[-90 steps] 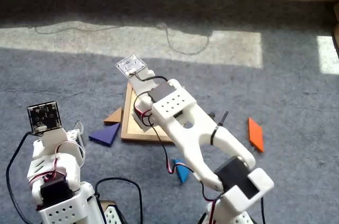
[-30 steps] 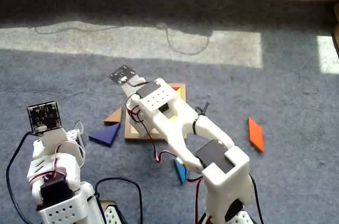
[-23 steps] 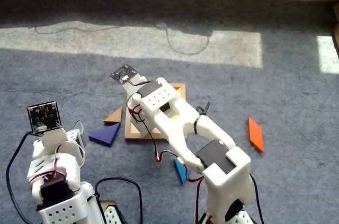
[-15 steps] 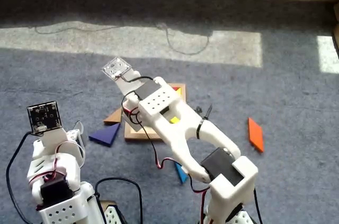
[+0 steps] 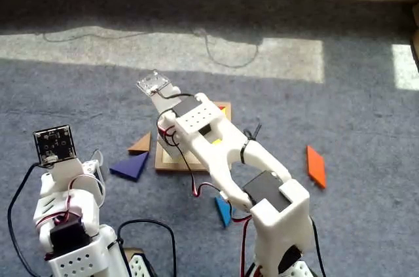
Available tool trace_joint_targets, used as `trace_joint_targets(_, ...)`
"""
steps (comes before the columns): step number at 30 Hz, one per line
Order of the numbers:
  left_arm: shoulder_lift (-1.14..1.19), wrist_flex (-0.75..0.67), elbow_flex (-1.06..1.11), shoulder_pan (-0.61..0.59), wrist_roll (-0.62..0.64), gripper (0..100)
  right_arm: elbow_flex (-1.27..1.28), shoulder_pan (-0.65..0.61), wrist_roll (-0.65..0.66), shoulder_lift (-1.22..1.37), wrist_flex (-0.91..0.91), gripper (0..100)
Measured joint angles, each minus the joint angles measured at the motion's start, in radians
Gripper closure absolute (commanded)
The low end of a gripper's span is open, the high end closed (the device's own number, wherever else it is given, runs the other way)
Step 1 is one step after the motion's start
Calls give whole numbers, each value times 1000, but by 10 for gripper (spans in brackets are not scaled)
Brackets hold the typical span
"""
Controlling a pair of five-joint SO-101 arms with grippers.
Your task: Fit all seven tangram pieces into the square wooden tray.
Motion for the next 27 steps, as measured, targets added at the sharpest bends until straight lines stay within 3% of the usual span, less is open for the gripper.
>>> trace_joint_targets(6, 0, 0, 0, 0, 0, 779, -2, 6, 2, -57, 15, 993)
trace_joint_targets(13, 0, 0, 0, 0, 0, 776, 23, 25, 2, -411, 173, 993)
trace_joint_targets(22, 2, 0, -5, 8, -84, 779, 410, 186, 2, -913, 203, 993)
trace_joint_targets(27, 17, 0, -146, 12, -143, 779, 637, 334, 2, -1089, 147, 993)
